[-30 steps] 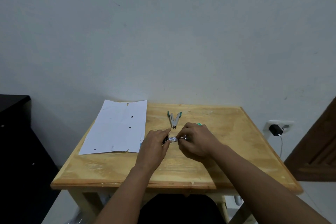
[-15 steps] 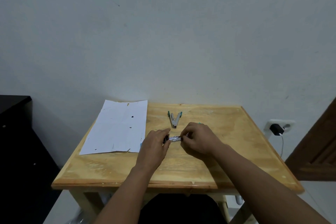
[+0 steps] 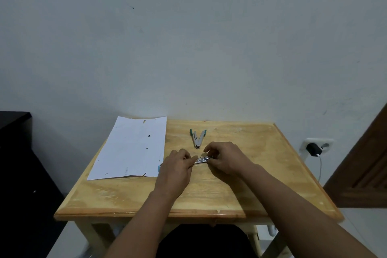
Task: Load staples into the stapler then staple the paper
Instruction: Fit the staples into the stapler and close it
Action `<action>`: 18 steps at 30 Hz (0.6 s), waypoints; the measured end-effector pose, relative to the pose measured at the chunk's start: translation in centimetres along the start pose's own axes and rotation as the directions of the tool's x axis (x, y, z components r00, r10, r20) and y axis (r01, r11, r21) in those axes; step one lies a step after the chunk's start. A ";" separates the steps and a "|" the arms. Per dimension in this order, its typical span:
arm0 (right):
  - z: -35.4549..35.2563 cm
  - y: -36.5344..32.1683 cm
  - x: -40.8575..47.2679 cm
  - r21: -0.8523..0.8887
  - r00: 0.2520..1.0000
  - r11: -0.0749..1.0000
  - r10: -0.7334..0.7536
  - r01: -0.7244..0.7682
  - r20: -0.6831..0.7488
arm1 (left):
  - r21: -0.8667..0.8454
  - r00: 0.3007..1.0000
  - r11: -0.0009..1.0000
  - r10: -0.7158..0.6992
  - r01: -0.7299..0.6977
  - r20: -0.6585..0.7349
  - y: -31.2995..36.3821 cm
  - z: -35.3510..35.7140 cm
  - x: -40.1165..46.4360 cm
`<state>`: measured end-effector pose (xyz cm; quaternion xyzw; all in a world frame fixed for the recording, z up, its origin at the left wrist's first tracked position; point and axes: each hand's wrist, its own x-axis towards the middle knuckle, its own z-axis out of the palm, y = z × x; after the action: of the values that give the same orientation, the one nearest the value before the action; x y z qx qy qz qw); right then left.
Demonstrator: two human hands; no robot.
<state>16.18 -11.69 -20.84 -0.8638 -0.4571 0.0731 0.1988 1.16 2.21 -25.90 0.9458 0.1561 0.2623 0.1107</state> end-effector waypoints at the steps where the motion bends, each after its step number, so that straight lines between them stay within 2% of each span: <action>1: 0.0 0.0 0.0 -0.004 1.000 1.000 0.002 -0.002 -0.002 | 0.001 1.000 1.000 0.004 -0.004 0.010 0.0 -0.1 0.0; 11: -0.1 -0.2 0.6 -0.088 0.999 0.996 -0.008 0.012 0.047 | -0.005 0.991 0.996 0.085 -0.085 0.102 -0.5 -0.1 0.6; 15: -0.1 -0.1 0.7 -0.159 0.995 0.984 -0.075 0.084 0.062 | -0.019 0.992 0.997 0.075 -0.073 0.103 -0.5 0.1 0.6; 18: 0.3 0.1 0.5 -0.213 0.987 0.964 -0.150 0.158 0.053 | -0.054 0.998 0.997 0.050 -0.047 0.048 -0.5 0.3 0.4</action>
<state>16.47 -11.30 -21.13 -0.8407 -0.5316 0.0231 0.1002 1.52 2.78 -26.06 0.9523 0.1235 0.2455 0.1329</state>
